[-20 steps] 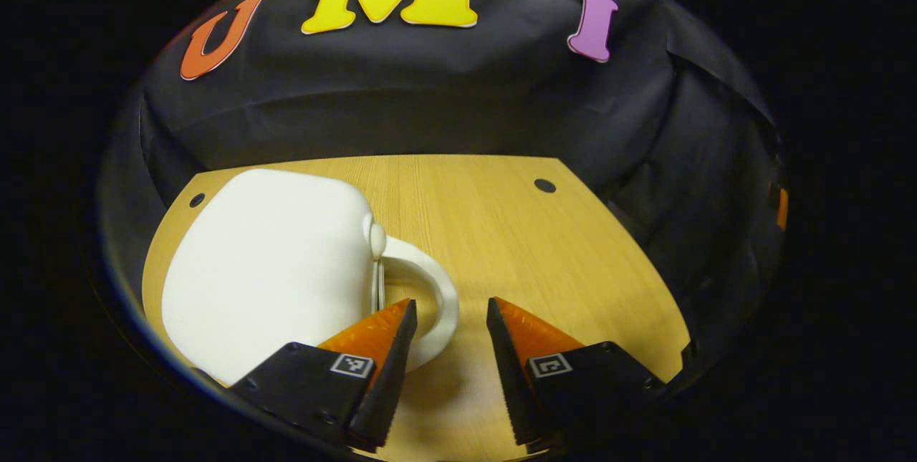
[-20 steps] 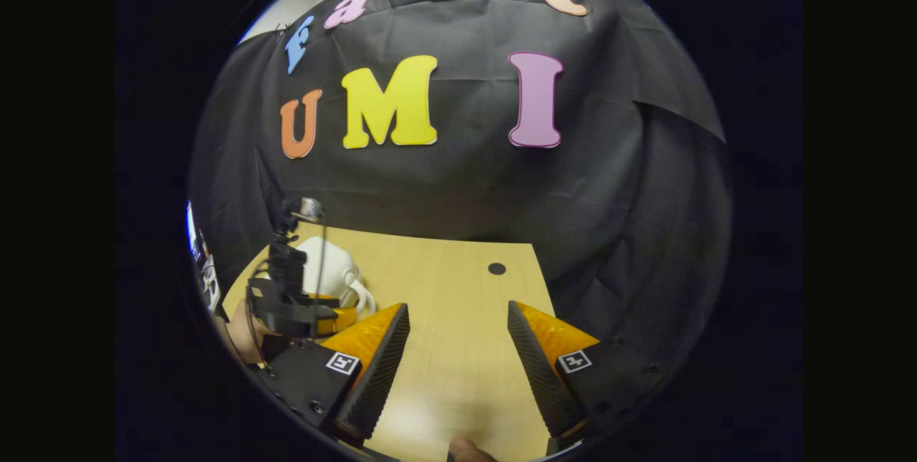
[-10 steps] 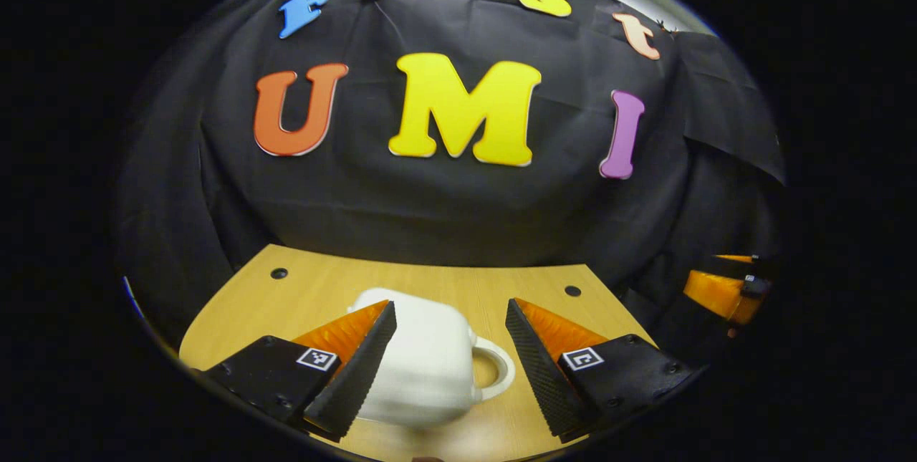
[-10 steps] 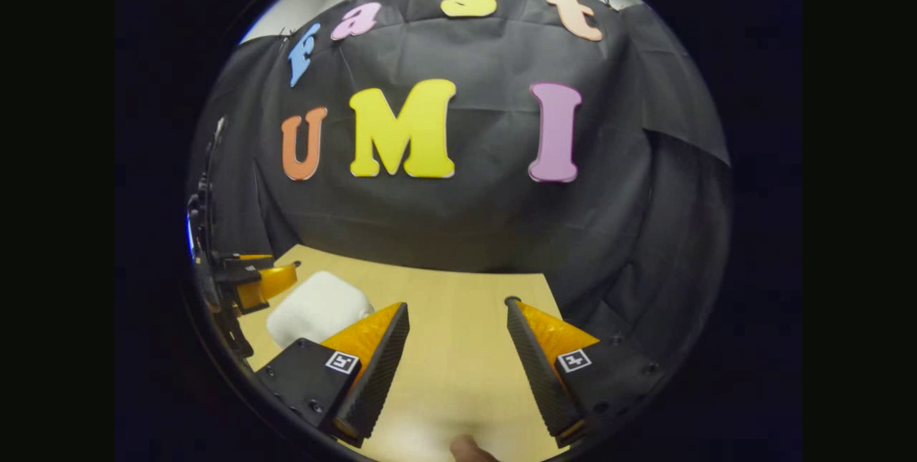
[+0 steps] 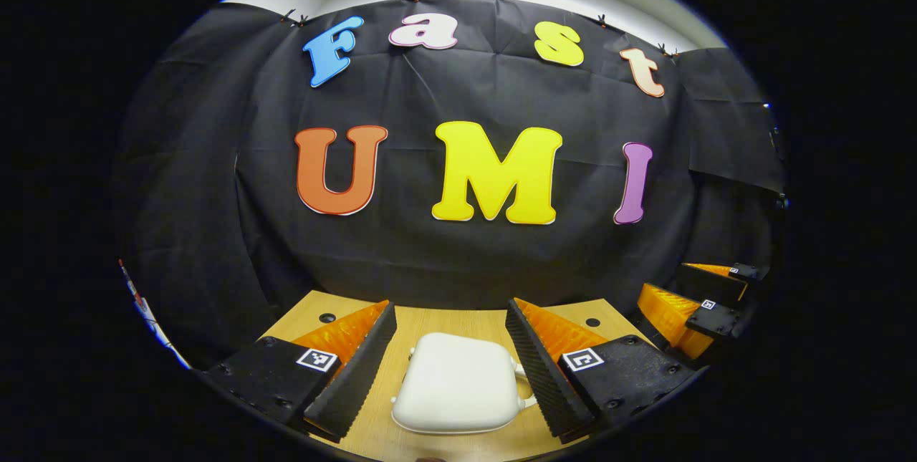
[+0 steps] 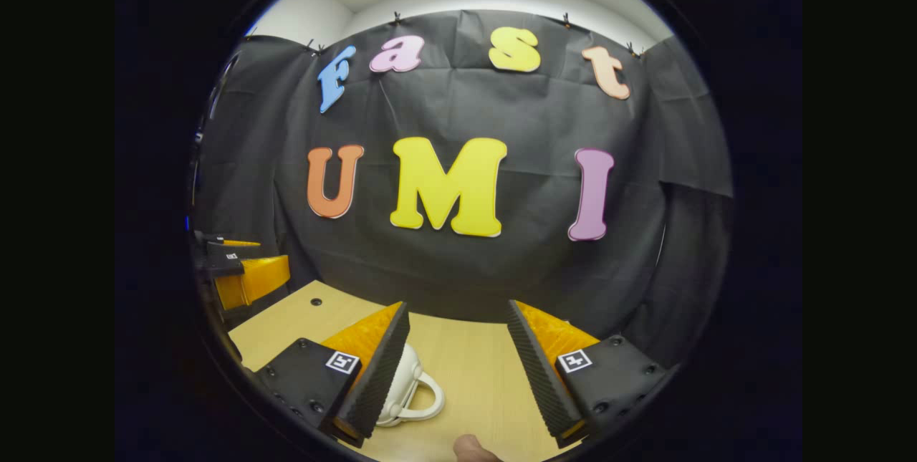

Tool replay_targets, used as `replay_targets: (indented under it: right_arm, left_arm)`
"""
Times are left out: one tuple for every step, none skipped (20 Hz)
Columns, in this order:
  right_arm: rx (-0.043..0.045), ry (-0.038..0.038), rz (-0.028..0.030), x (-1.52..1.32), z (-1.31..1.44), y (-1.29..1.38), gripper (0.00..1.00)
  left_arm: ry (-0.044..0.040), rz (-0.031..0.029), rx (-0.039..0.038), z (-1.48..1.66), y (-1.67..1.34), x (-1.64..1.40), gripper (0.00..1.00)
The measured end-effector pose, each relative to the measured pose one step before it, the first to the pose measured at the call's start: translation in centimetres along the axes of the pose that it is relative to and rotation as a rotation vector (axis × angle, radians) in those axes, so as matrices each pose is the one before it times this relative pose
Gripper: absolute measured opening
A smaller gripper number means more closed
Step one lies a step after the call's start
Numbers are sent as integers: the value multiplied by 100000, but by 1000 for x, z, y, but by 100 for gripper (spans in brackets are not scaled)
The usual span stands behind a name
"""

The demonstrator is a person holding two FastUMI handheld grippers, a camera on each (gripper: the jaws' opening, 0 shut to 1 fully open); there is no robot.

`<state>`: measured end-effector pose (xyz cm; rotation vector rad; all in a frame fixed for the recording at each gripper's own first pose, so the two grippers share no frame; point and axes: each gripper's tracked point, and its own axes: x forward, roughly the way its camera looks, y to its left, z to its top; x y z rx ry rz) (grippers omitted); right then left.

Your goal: First open the suitcase, pack the skin care products into it, and then close the suitcase.

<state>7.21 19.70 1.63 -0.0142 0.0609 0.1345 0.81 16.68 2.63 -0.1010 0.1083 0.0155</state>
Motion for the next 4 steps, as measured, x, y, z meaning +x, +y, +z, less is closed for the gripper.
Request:
replay_targets:
  right_arm:
    - [-777, 333, 134, -209, -136, 581, 82]
    - [-357, 344, 63, -196, -255, 312, 82]
    - [-274, -20, -360, -240, 56, 223, 82]
    - [-175, -12, -736, -179, -50, -48, 82]
  left_arm:
    - [-431, -2318, 54, 86, -482, -421, 100]
    - [-1080, -1851, 868, 244, -360, -198, 98]
    - [-925, -1441, 1703, 296, -326, -39, 98]
    - [-863, -488, 1985, 77, -124, 41, 98]
